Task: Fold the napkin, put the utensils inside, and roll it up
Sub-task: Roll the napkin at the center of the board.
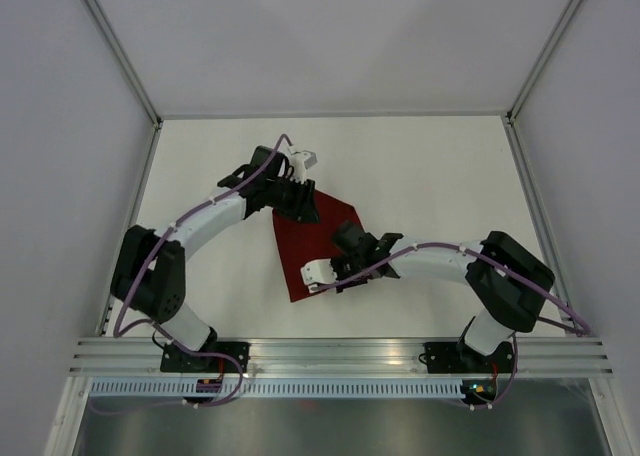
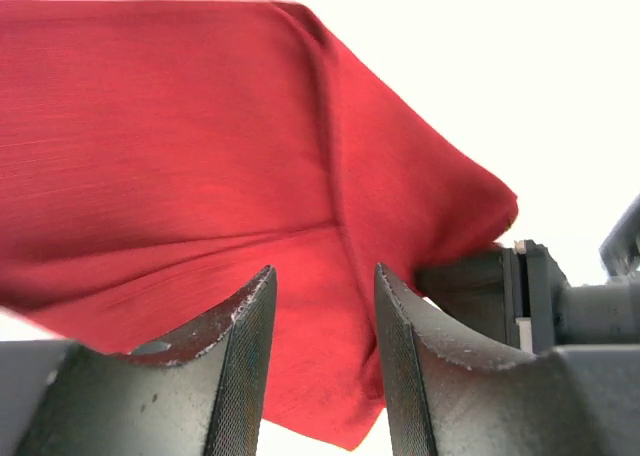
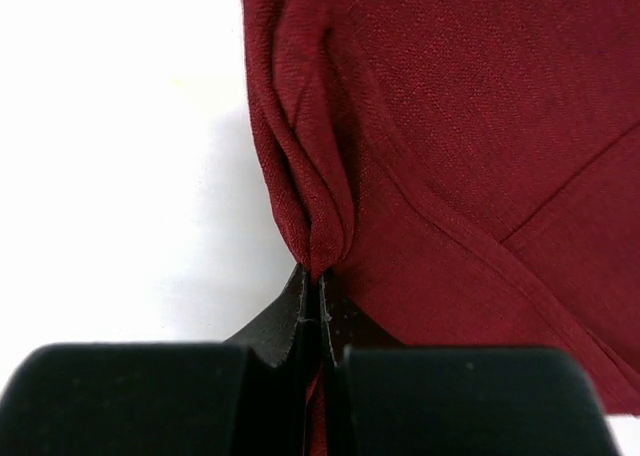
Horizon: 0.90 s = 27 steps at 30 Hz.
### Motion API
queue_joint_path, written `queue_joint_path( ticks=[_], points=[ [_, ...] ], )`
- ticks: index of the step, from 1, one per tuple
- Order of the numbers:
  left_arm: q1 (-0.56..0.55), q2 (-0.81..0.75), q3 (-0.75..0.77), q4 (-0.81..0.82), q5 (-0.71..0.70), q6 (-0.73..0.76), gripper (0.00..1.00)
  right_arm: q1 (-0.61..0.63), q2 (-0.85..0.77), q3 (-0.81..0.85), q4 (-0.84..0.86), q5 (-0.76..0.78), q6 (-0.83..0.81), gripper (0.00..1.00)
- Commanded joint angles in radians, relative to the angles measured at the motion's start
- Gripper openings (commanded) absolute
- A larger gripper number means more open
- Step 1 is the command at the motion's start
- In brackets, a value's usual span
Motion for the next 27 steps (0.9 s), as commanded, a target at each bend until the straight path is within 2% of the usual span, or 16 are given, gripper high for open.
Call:
queue_joint_path(
  ticks=[1, 4, 7, 10, 19, 24, 27],
  points=[
    [0.007, -0.134, -0.039, 0.092, -0.264, -0.139, 0.49, -0.027, 0.076, 0.105, -0.228, -0.115, 0.068, 0.01],
    [0.007, -0.262, -0.108, 0.15, -0.416, -0.219, 0.5, -0.072, 0.144, 0.189, -0.326, -0.187, 0.076, 0.0],
    [0.007, -0.426, -0.233, 0.244, -0.489, -0.245, 0.49, -0.121, 0.213, 0.272, -0.427, -0.259, 0.061, 0.0],
    [0.006, -0.561, -0.29, 0.296, -0.556, -0.248, 0.51, -0.165, 0.296, 0.364, -0.537, -0.328, 0.025, 0.01],
    [-0.032, -0.932, -0.504, 0.443, -0.638, -0.166, 0.5, -0.268, 0.526, 0.585, -0.803, -0.474, -0.077, 0.01],
    [-0.108, -0.983, -0.495, 0.43, -0.639, -0.063, 0.5, -0.297, 0.638, 0.685, -0.895, -0.508, -0.094, 0.01],
    [-0.229, -0.935, -0.47, 0.408, -0.743, 0.026, 0.5, -0.311, 0.705, 0.765, -0.978, -0.546, -0.119, 0.01]
  ],
)
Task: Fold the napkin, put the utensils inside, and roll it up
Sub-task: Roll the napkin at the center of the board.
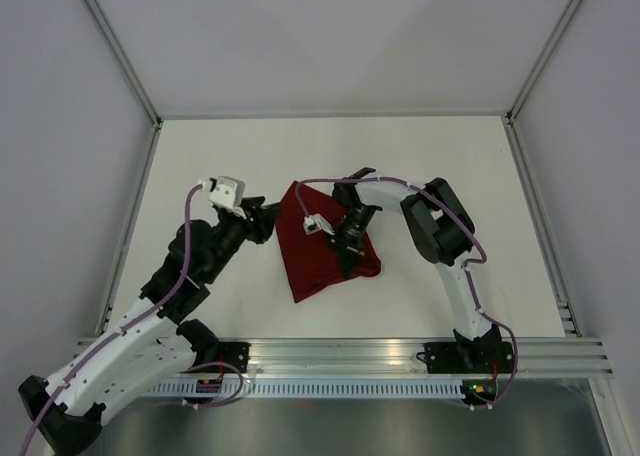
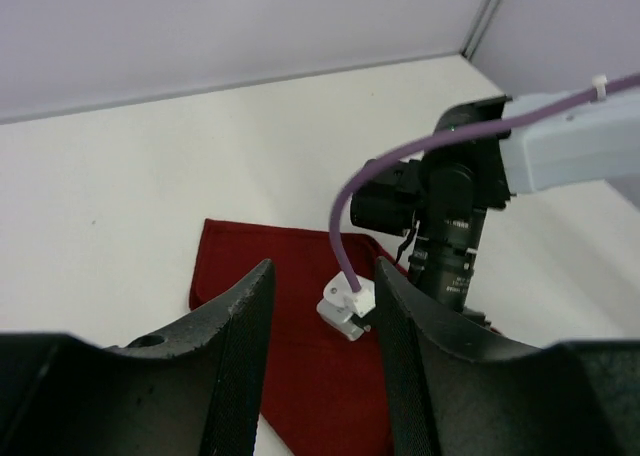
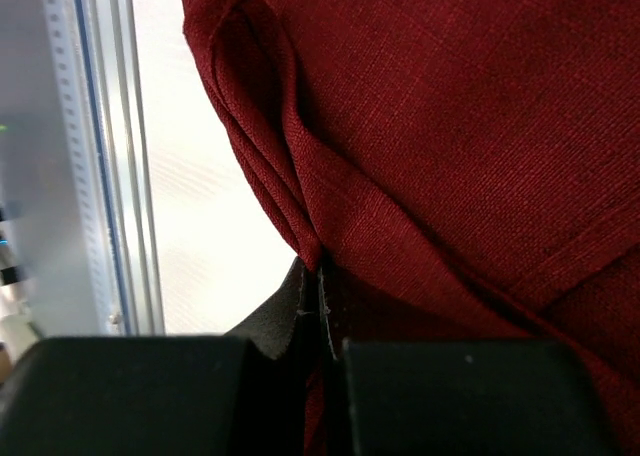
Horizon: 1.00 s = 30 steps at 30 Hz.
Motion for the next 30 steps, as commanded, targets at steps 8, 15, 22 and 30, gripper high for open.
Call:
queue_joint_path(
  ticks=[8, 15, 22, 30],
  points=[
    [-0.429, 0.296, 0.117, -0.035, -0.354, 0.336, 0.5, -0.037, 0.202, 0.151, -0.19, -0.011, -0.084, 0.0],
    [-0.574, 0.45, 0.145, -0.098, -0.315, 0.337, 0.54, -0.046, 0.225, 0.16, -0.178, -0.012, -0.056, 0.01],
    [-0.651, 0.674, 0.141, -0.092, -0.285, 0.29, 0.56, -0.051, 0.237, 0.165, -0.179, -0.017, -0.049, 0.0],
    [-0.653, 0.83, 0.113, 0.04, -0.262, 0.327, 0.58, -0.06, 0.243, 0.172, -0.184, -0.026, -0.041, 0.0]
  ],
)
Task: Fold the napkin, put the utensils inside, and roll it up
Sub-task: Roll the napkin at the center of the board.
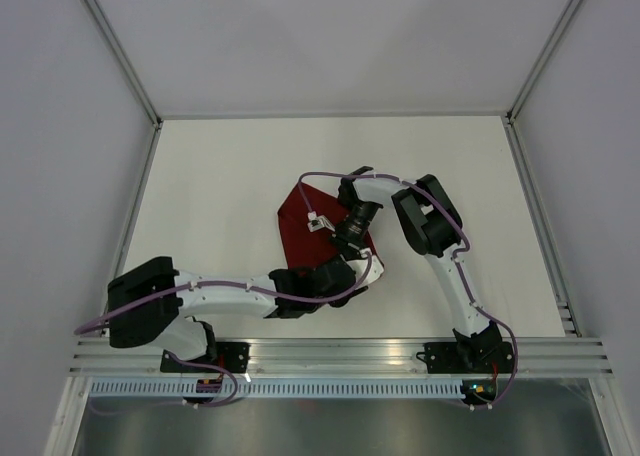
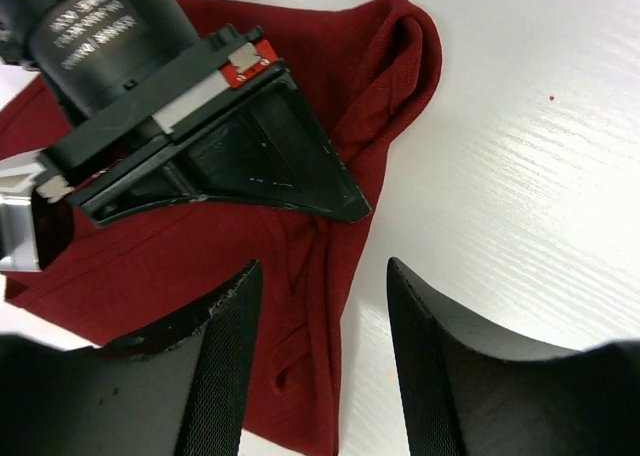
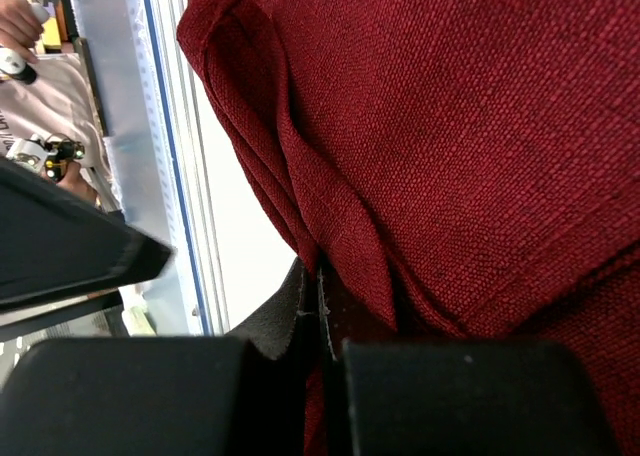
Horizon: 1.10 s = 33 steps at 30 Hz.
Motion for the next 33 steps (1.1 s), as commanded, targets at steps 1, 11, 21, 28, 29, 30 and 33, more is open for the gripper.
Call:
queue_joint_path(
  ticks=[1, 11, 21, 28, 29, 30, 33],
  points=[
    [-0.004, 0.062, 0.005, 0.093, 0.008, 0.041, 0.59, -0.011, 0.055, 0.012, 0.063, 0.071, -0.036, 0.0],
    [0.037, 0.177, 0.017, 0.105, -0.027, 0.08, 0.59, -0.017, 0.058, 0.015, 0.063, 0.065, -0.027, 0.0],
    [0.074, 0.195, 0.02, 0.085, 0.016, 0.091, 0.52, -0.035, 0.067, 0.024, 0.048, 0.059, -0.031, 0.0],
    [0.077, 0.228, 0.04, 0.062, 0.083, 0.087, 0.5, -0.051, 0.072, 0.03, 0.043, 0.063, -0.034, 0.01],
    [0.082, 0.243, 0.046, 0.058, 0.097, 0.087, 0.49, -0.052, 0.07, 0.033, 0.042, 0.063, -0.034, 0.01],
    [0.085, 0.249, 0.051, 0.053, 0.106, 0.081, 0.46, -0.055, 0.072, 0.033, 0.042, 0.063, -0.037, 0.01],
    [0.097, 0.272, 0.062, 0.051, 0.139, 0.071, 0.37, -0.062, 0.069, 0.033, 0.031, 0.059, -0.048, 0.0]
  ],
)
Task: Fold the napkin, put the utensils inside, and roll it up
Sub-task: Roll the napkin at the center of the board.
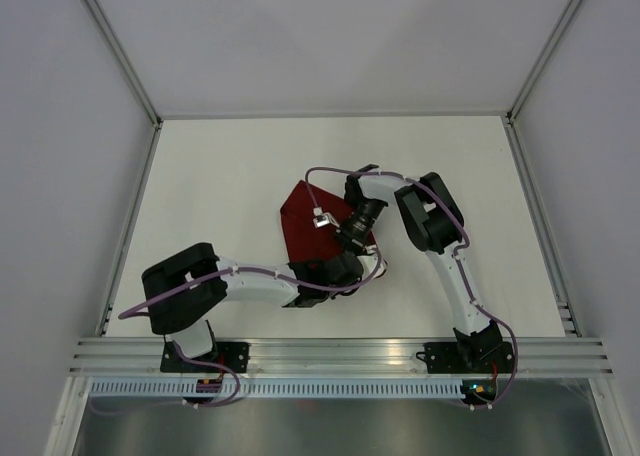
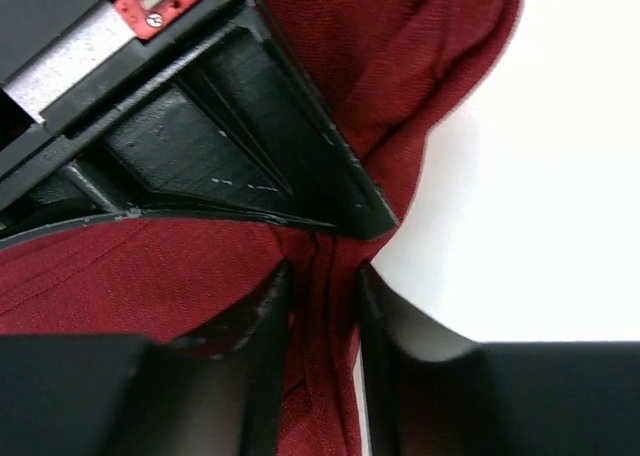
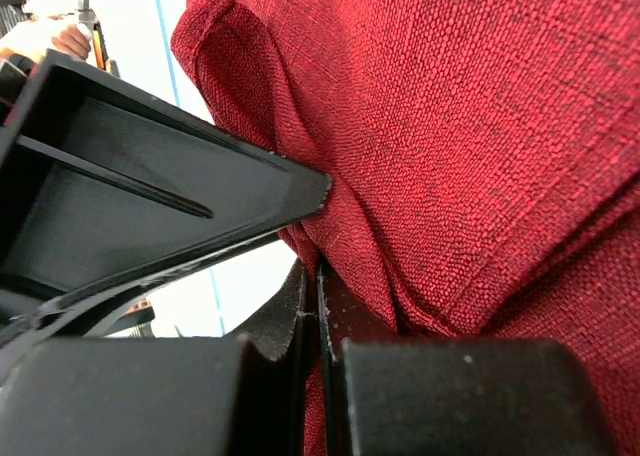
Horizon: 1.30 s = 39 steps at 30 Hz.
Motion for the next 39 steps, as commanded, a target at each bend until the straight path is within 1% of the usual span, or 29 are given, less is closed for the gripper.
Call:
queue_joint_path(
  ticks=[1, 3, 4, 5, 6, 7, 8, 9, 11, 12, 15, 16, 17, 19, 21, 22, 23, 24, 25, 27, 28, 29, 32, 33, 35, 36, 37, 39],
  points=[
    [0.018, 0.045, 0.026, -0.017, 0.089, 0.006, 0.33, -0.021, 0.04, 0.021, 0.062, 0.083, -0.067, 0.0],
    [0.037, 0.055, 0.035, -0.017, 0.13, -0.006, 0.22, -0.023, 0.037, 0.019, 0.056, 0.082, -0.07, 0.0],
    [0.043, 0.057, 0.04, -0.017, 0.146, -0.006, 0.19, -0.025, 0.032, 0.018, 0.056, 0.079, -0.069, 0.01],
    [0.054, 0.062, 0.047, -0.055, 0.173, -0.011, 0.16, -0.028, 0.03, 0.019, 0.051, 0.077, -0.07, 0.01],
    [0.06, 0.063, 0.05, -0.06, 0.189, -0.011, 0.1, -0.031, 0.024, 0.018, 0.051, 0.074, -0.07, 0.04],
    [0.072, 0.069, 0.055, -0.063, 0.203, -0.012, 0.08, -0.034, 0.011, 0.015, 0.048, 0.069, -0.075, 0.06],
    [0.074, 0.071, 0.058, -0.068, 0.222, -0.014, 0.03, -0.035, 0.001, 0.012, 0.048, 0.065, -0.078, 0.09],
    [0.078, 0.072, 0.058, -0.066, 0.236, -0.019, 0.02, -0.043, -0.006, 0.007, 0.051, 0.063, -0.08, 0.19],
    [0.091, 0.075, 0.058, -0.065, 0.279, -0.029, 0.02, -0.051, -0.046, -0.004, 0.065, 0.053, -0.075, 0.3],
    [0.092, 0.077, 0.058, -0.064, 0.295, -0.031, 0.02, -0.055, -0.061, -0.007, 0.071, 0.046, -0.073, 0.4],
    [0.098, 0.083, 0.057, -0.064, 0.333, -0.04, 0.02, -0.075, -0.141, -0.025, 0.135, 0.025, -0.014, 0.52],
    [0.104, 0.089, 0.057, -0.068, 0.351, -0.045, 0.02, -0.083, -0.187, -0.042, 0.172, 0.02, -0.003, 0.54],
    [0.107, 0.091, 0.057, -0.072, 0.352, -0.048, 0.02, -0.1, -0.21, -0.054, 0.197, 0.016, 0.04, 0.57],
    [0.112, 0.095, 0.058, -0.084, 0.391, -0.063, 0.02, -0.118, -0.278, -0.086, 0.273, 0.009, 0.083, 0.59],
    [0.115, 0.098, 0.057, -0.083, 0.408, -0.08, 0.02, -0.147, -0.339, -0.106, 0.338, 0.028, 0.172, 0.59],
    [0.12, 0.1, 0.06, -0.083, 0.437, -0.1, 0.02, -0.158, -0.361, -0.141, 0.444, 0.035, 0.23, 0.59],
    [0.124, 0.103, 0.061, -0.08, 0.453, -0.11, 0.02, -0.187, -0.382, -0.158, 0.5, 0.046, 0.276, 0.6],
    [0.126, 0.111, 0.063, -0.08, 0.465, -0.118, 0.02, -0.201, -0.419, -0.178, 0.554, 0.066, 0.375, 0.6],
    [0.13, 0.114, 0.067, -0.075, 0.489, -0.136, 0.02, -0.221, -0.434, -0.207, 0.642, 0.072, 0.408, 0.6],
    [0.141, 0.131, 0.066, -0.066, 0.517, -0.141, 0.02, -0.274, -0.477, -0.241, 0.7, 0.068, 0.465, 0.6],
    [0.147, 0.14, 0.064, -0.057, 0.554, -0.185, 0.02, -0.296, -0.494, -0.253, 0.743, 0.054, 0.476, 0.61],
    [0.153, 0.147, 0.063, -0.052, 0.571, -0.196, 0.02, -0.333, -0.512, -0.266, 0.758, 0.049, 0.479, 0.61],
    [0.183, 0.184, 0.066, -0.045, 0.649, -0.233, 0.02, -0.377, -0.597, -0.318, 0.787, 0.074, 0.422, 0.6],
    [0.199, 0.193, 0.069, -0.046, 0.667, -0.239, 0.02, -0.379, -0.647, -0.357, 0.789, 0.089, 0.398, 0.6],
    [0.222, 0.21, 0.075, -0.058, 0.733, -0.25, 0.02, -0.382, -0.713, -0.425, 0.852, 0.132, 0.365, 0.6],
    [0.235, 0.215, 0.078, -0.063, 0.756, -0.252, 0.02, -0.382, -0.78, -0.463, 0.882, 0.143, 0.358, 0.6],
    [0.262, 0.221, 0.084, -0.068, 0.807, -0.255, 0.02, -0.384, -0.813, -0.541, 0.943, 0.152, 0.35, 0.6],
    [0.305, 0.226, 0.087, -0.078, 0.854, -0.258, 0.02, -0.384, -0.899, -0.64, 1.031, 0.167, 0.358, 0.6]
  ],
)
